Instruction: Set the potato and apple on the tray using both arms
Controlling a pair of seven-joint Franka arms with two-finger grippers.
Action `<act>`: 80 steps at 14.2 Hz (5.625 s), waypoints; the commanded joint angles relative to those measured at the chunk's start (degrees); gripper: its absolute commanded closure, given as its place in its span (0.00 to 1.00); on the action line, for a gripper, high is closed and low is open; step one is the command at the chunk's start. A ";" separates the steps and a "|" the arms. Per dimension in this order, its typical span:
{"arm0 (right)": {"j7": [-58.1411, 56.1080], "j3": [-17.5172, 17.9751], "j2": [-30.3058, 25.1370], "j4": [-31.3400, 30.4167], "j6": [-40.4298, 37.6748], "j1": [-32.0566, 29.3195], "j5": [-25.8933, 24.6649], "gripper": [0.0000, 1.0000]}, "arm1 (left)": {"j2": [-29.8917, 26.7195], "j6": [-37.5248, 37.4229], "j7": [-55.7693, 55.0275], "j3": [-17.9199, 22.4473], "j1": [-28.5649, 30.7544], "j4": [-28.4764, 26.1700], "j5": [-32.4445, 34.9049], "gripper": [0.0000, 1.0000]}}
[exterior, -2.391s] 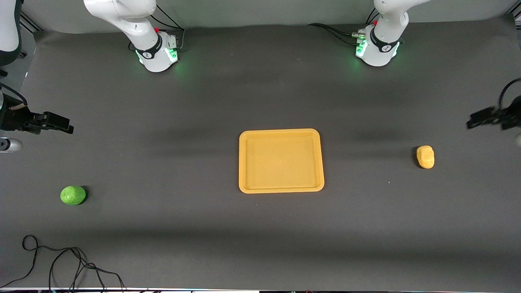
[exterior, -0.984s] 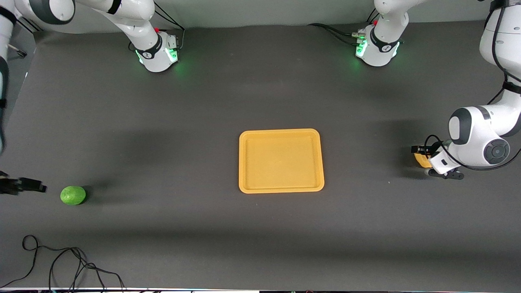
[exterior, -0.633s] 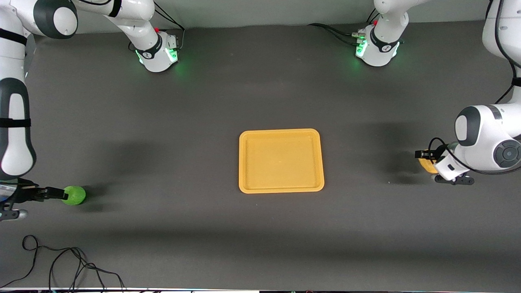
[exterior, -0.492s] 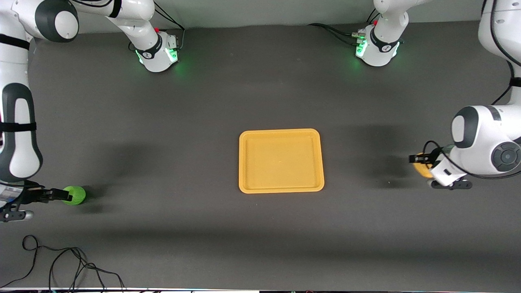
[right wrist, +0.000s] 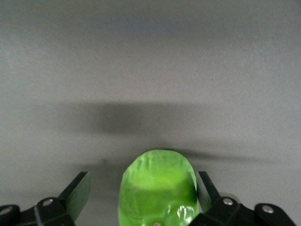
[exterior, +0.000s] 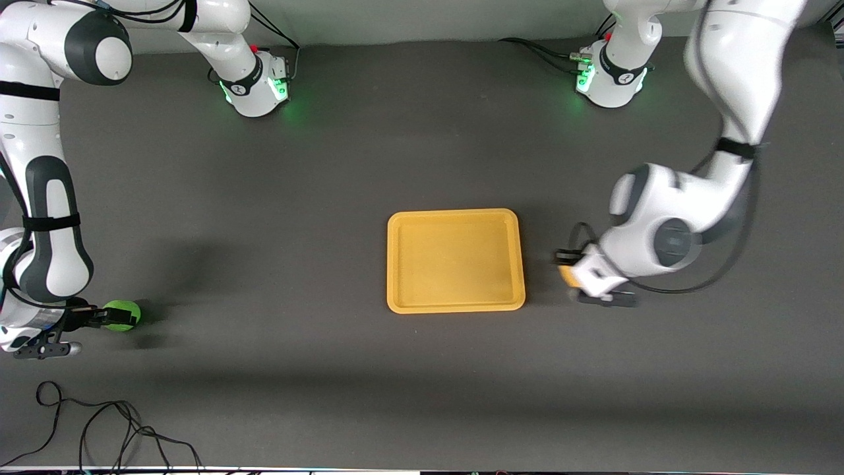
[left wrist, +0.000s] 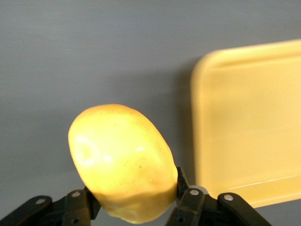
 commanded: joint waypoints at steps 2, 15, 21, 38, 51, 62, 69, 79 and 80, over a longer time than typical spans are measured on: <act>-2.17 -0.20 0.92 0.01 0.64 -0.92 1.43 0.00 | 2.28 3.66 -0.74 1.01 -7.49 0.23 -0.83 0.91; 2.55 -0.46 -20.24 3.88 -25.87 6.27 -4.80 0.68 | 4.32 6.94 -1.89 1.45 -11.03 0.93 -0.74 0.00; 18.72 -0.29 -29.92 -0.95 -31.88 17.34 -4.72 0.68 | -12.27 -9.73 -0.22 1.89 0.72 2.86 -0.31 0.00; 90.11 0.07 -2.79 20.68 -19.34 65.09 -3.84 0.68 | -28.28 -28.57 19.11 5.23 19.38 14.74 3.14 0.00; 89.85 -0.20 8.92 15.30 -0.59 65.53 -5.77 0.00 | -30.75 -30.24 18.59 3.83 17.01 14.91 2.95 0.00; 74.68 -1.51 -23.39 11.64 -36.96 56.58 -5.33 0.00 | -30.31 -31.29 19.38 20.08 -0.31 14.64 3.74 0.00; 45.67 -10.57 -42.32 -8.16 -37.06 44.74 -5.95 0.00 | -30.31 -34.11 18.15 20.26 -0.22 14.91 3.92 0.00; 29.47 5.08 -44.08 -7.90 -37.06 12.70 -6.04 0.00 | -28.91 -34.73 18.15 20.88 0.66 15.35 4.44 0.00; 29.47 4.73 -44.08 -7.81 -37.06 13.83 -6.30 0.00 | -28.91 -34.64 18.15 20.88 1.36 15.61 4.44 0.00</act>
